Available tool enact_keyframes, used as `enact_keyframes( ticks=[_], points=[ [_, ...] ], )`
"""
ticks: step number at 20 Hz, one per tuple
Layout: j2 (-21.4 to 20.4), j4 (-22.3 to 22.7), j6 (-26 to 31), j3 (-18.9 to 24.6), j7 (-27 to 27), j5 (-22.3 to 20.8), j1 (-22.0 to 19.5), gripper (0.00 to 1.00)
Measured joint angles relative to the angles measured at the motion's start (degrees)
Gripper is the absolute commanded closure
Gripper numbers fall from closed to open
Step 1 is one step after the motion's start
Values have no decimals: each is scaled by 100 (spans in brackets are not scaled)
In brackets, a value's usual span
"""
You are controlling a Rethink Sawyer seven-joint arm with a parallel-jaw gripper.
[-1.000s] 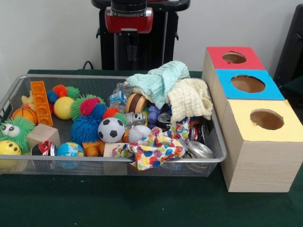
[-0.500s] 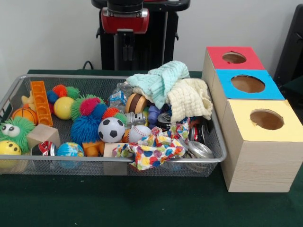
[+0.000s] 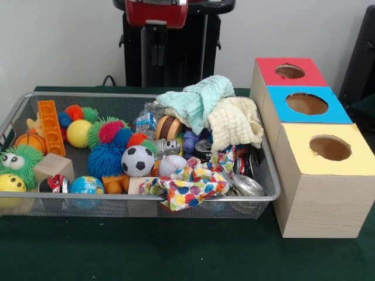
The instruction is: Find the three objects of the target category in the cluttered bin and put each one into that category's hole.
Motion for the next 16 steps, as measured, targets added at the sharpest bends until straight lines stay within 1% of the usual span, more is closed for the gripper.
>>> enact_keyframes(
  ticks=[4,5,8,16],
  points=[
    [146,-89,-12,-18,0,-5,143,100],
    [264,-140,-33,-28,0,-6,198,100],
    [397,-182,-71,-44,0,-6,236,100],
    [957,-218,-542,-74,0,-4,274,100]
  ],
)
